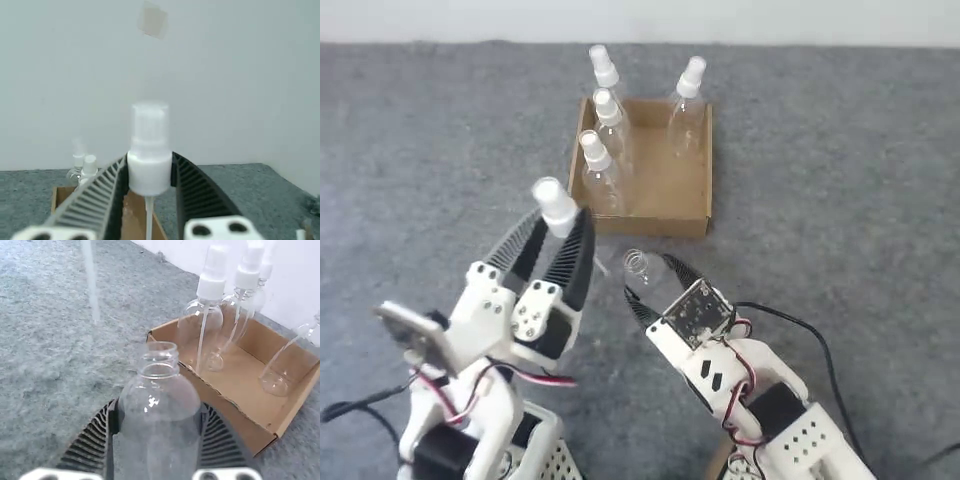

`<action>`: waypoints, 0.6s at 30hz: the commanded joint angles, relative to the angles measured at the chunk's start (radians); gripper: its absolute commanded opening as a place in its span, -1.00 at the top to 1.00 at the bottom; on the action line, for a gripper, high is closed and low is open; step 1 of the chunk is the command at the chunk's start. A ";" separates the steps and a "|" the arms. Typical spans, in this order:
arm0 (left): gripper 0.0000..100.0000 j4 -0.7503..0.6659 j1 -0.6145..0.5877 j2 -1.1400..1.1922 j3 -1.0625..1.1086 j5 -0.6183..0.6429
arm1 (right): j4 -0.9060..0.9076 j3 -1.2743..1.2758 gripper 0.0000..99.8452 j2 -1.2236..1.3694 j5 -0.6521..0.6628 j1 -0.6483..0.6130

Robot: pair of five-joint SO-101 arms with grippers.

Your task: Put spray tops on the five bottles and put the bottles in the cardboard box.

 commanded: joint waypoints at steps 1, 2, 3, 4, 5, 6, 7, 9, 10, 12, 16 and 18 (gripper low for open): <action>0.97 -0.094 0.020 -0.005 0.028 0.006 | -0.030 -0.014 0.92 -0.024 0.014 -0.012; 0.97 -0.112 0.020 -0.005 0.041 0.006 | -0.030 -0.014 0.92 -0.024 0.014 -0.013; 0.97 -0.127 0.021 -0.005 0.050 0.006 | -0.030 -0.014 0.92 -0.024 0.014 -0.015; 0.97 -0.141 0.021 -0.005 0.058 0.006 | -0.030 -0.012 0.92 -0.024 0.014 -0.025; 0.97 -0.155 0.021 -0.005 0.064 0.006 | -0.030 -0.006 0.92 -0.024 0.014 -0.038; 0.97 -0.166 0.021 -0.005 0.068 0.006 | -0.030 -0.003 0.92 -0.024 0.014 -0.050; 0.97 -0.175 0.021 -0.005 0.073 0.006 | -0.030 -0.002 0.92 -0.024 0.014 -0.061; 0.97 -0.183 0.020 -0.005 0.079 0.005 | -0.030 -0.002 0.92 -0.024 0.014 -0.065; 0.97 -0.186 0.020 -0.005 0.085 0.005 | -0.030 -0.002 0.92 -0.024 0.014 -0.065; 0.97 -0.183 0.020 -0.005 0.088 0.005 | -0.030 -0.003 0.92 -0.024 0.014 -0.065; 0.97 -0.181 0.020 -0.005 0.104 0.005 | -0.030 -0.003 0.92 -0.024 0.014 -0.065; 0.97 -0.181 0.023 -0.005 0.117 0.005 | -0.030 -0.005 0.92 -0.024 0.014 -0.065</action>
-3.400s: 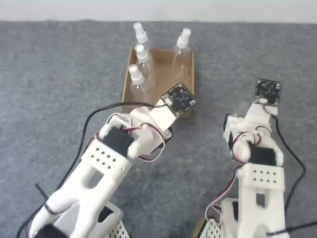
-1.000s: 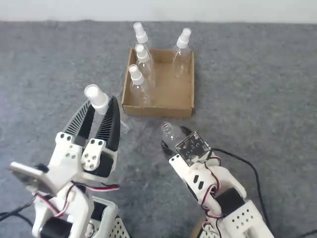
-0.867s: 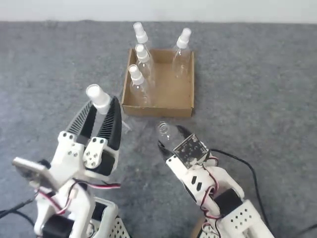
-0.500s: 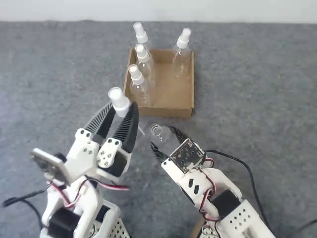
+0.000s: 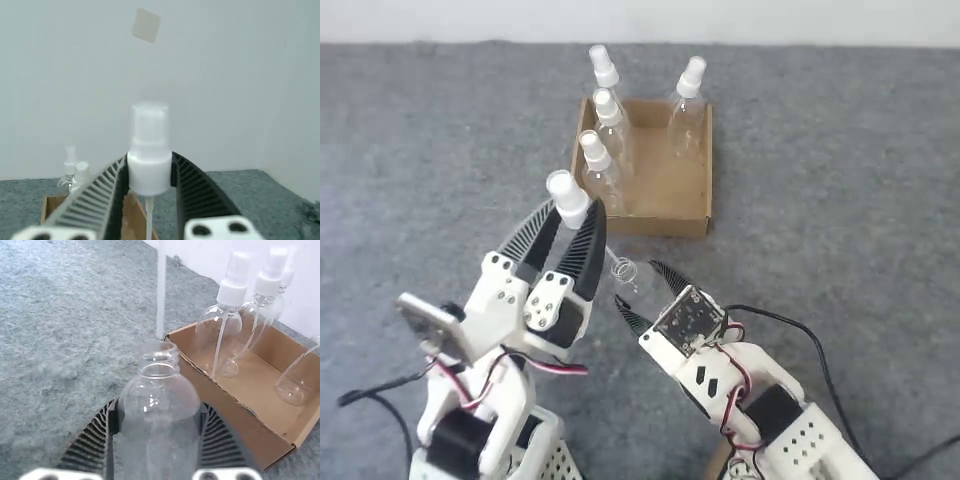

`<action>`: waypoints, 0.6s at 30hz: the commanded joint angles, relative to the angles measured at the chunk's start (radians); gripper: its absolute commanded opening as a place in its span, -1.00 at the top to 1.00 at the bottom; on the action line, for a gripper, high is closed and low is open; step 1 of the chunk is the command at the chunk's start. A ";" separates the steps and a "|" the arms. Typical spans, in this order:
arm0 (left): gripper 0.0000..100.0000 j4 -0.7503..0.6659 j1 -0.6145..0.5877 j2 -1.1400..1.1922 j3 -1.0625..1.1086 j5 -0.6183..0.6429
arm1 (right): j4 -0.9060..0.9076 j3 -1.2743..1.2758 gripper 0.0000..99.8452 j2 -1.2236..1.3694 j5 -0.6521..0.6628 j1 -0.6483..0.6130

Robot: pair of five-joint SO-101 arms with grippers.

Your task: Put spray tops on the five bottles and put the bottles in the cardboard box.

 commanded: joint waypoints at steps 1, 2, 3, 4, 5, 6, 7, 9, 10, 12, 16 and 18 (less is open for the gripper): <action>0.97 -0.028 0.005 -0.006 0.012 0.005 | -0.030 -0.008 0.92 -0.024 0.014 -0.008; 0.97 -0.026 0.005 -0.006 0.016 0.005 | -0.030 -0.008 0.92 -0.024 0.014 -0.008; 0.97 -0.026 0.005 -0.006 0.025 0.005 | -0.030 -0.009 0.92 -0.024 0.014 -0.008; 0.97 -0.026 0.005 -0.006 0.031 0.005 | -0.030 -0.009 0.92 -0.024 0.014 -0.008; 0.97 -0.026 0.005 -0.006 0.038 0.005 | -0.030 -0.009 0.92 -0.024 0.014 -0.008; 0.97 -0.026 0.005 -0.006 0.038 0.005 | -0.030 -0.009 0.92 -0.024 0.014 -0.008; 0.97 -0.023 0.005 -0.006 0.038 0.005 | -0.030 -0.009 0.92 -0.024 0.014 -0.008; 0.97 -0.005 0.006 -0.006 0.036 0.005 | -0.030 -0.011 0.92 -0.024 0.014 -0.008; 0.97 0.000 0.006 -0.006 0.036 0.005 | -0.030 -0.011 0.92 -0.024 0.014 -0.007; 0.97 0.014 0.006 -0.006 0.036 0.005 | -0.030 -0.009 0.92 -0.024 0.009 -0.007; 0.97 0.023 0.006 -0.006 0.036 0.005 | -0.021 -0.011 0.92 -0.024 0.006 -0.007; 0.97 0.023 0.006 -0.006 0.036 0.005 | -0.021 -0.012 0.92 -0.024 0.005 -0.007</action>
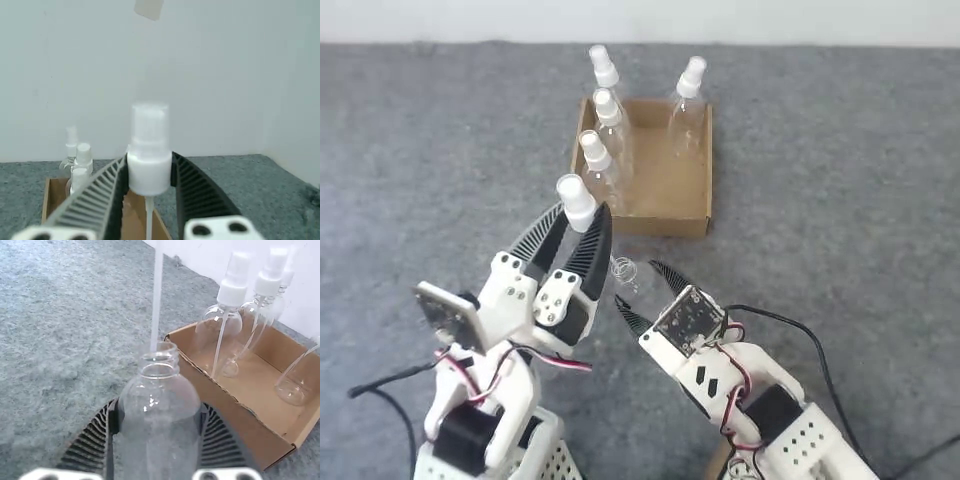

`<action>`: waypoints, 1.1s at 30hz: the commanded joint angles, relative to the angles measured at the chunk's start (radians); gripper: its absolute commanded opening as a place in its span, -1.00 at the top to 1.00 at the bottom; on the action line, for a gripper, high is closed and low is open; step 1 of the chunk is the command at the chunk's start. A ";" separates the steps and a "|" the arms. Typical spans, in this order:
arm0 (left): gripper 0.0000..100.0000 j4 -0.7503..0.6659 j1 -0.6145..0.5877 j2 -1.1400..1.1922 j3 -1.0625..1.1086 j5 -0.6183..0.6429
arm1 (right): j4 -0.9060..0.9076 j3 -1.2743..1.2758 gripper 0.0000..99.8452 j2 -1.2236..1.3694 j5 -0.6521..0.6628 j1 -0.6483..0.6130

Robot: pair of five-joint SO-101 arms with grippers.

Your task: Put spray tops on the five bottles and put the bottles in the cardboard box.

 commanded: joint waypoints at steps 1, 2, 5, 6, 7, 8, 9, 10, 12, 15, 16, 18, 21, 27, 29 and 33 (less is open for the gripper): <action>0.97 0.003 0.006 -0.005 -0.012 0.005 | -0.021 -0.014 0.92 -0.024 0.003 -0.007; 0.97 0.005 0.006 -0.005 -0.010 0.005 | -0.021 -0.014 0.92 -0.025 -0.002 -0.007; 0.97 0.029 0.006 -0.005 -0.010 0.005 | -0.027 -0.015 0.92 -0.025 -0.054 -0.007; 0.97 0.032 0.006 -0.005 -0.010 0.005 | -0.028 -0.015 0.92 -0.025 -0.061 -0.007; 0.97 0.032 0.006 -0.005 -0.010 0.005 | -0.030 -0.015 0.92 -0.025 -0.057 -0.007; 0.97 0.032 0.006 -0.005 -0.010 0.005 | -0.031 -0.015 0.92 -0.025 -0.058 -0.007; 0.97 0.032 0.006 -0.005 -0.010 0.005 | -0.031 -0.015 0.92 -0.025 -0.058 -0.007; 0.97 0.032 0.006 -0.005 -0.010 0.005 | -0.033 -0.015 0.92 -0.025 -0.058 -0.007; 0.97 0.032 0.006 -0.005 -0.010 0.005 | -0.067 -0.012 0.92 -0.025 -0.058 -0.007; 0.97 0.037 0.005 -0.005 -0.010 0.003 | -0.157 0.005 0.92 -0.025 -0.057 -0.007; 0.97 0.044 0.005 -0.005 -0.010 0.002 | -0.191 0.011 0.92 -0.025 -0.057 -0.007; 0.97 0.048 0.005 -0.005 -0.012 -0.028 | -0.248 0.025 0.92 -0.025 -0.057 -0.007; 0.97 0.048 0.005 -0.006 -0.012 -0.057 | -0.282 0.026 0.92 -0.024 -0.057 -0.007; 0.97 0.048 -0.003 -0.006 -0.018 -0.060 | -0.306 0.026 0.92 -0.024 -0.057 -0.012; 0.97 0.048 -0.003 -0.006 -0.018 -0.060 | -0.297 0.026 0.92 -0.024 -0.057 -0.010; 0.97 0.048 -0.003 -0.006 -0.018 -0.061 | -0.295 0.026 0.92 -0.024 -0.057 -0.008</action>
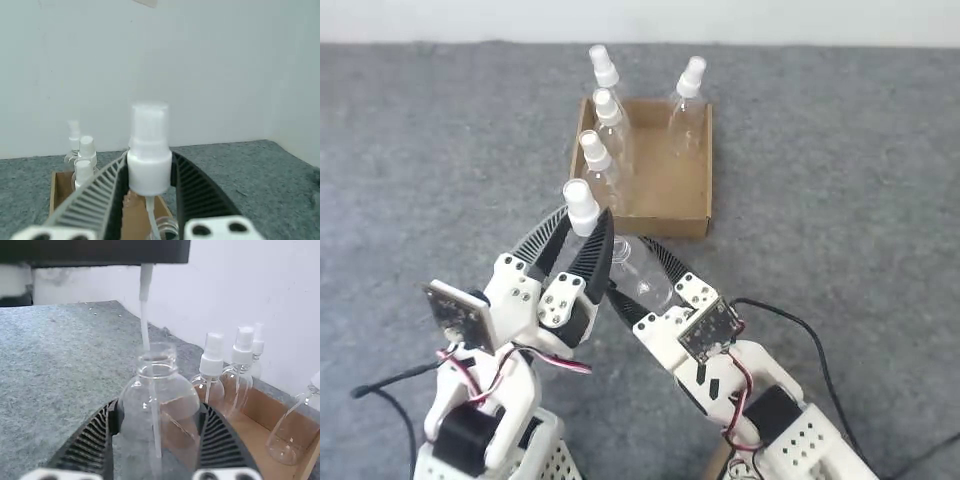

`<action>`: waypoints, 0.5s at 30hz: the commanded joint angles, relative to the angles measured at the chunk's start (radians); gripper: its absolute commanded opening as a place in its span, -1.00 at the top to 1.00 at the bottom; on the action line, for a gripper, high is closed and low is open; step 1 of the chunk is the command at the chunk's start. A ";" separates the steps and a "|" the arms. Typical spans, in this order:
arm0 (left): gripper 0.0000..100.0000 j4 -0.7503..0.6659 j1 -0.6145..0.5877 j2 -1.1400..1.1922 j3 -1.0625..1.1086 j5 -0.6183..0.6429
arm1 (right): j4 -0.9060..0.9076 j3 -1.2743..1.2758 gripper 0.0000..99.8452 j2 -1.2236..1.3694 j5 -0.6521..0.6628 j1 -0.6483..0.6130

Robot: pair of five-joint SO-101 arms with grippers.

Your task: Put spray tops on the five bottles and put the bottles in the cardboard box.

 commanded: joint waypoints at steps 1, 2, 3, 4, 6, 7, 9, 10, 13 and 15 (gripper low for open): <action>0.97 0.002 -0.006 -0.006 -0.018 -0.011 | -0.027 0.021 0.92 -0.024 -0.009 -0.005; 0.97 0.002 -0.006 -0.006 -0.016 -0.011 | -0.030 0.021 0.92 -0.024 -0.009 -0.005; 0.97 0.002 -0.006 -0.006 -0.015 -0.011 | -0.030 0.021 0.92 -0.024 -0.009 -0.005; 0.97 0.002 -0.006 -0.006 -0.015 -0.011 | -0.030 0.021 0.92 -0.024 -0.009 -0.005; 0.97 0.002 -0.003 -0.006 -0.015 -0.012 | -0.025 0.021 0.92 -0.024 -0.009 -0.005; 0.97 0.002 0.002 -0.006 -0.015 -0.017 | -0.025 0.021 0.92 -0.024 -0.009 -0.005; 0.97 0.002 0.014 -0.006 -0.013 -0.044 | -0.025 0.021 0.92 -0.024 -0.009 -0.005; 0.97 0.002 0.028 -0.006 -0.012 -0.055 | -0.025 0.021 0.92 -0.024 -0.009 -0.005; 0.97 0.002 0.069 -0.006 -0.010 -0.072 | -0.025 0.021 0.92 -0.024 -0.009 -0.007; 0.97 0.002 0.084 -0.005 -0.002 -0.074 | -0.025 0.021 0.92 -0.024 -0.009 -0.007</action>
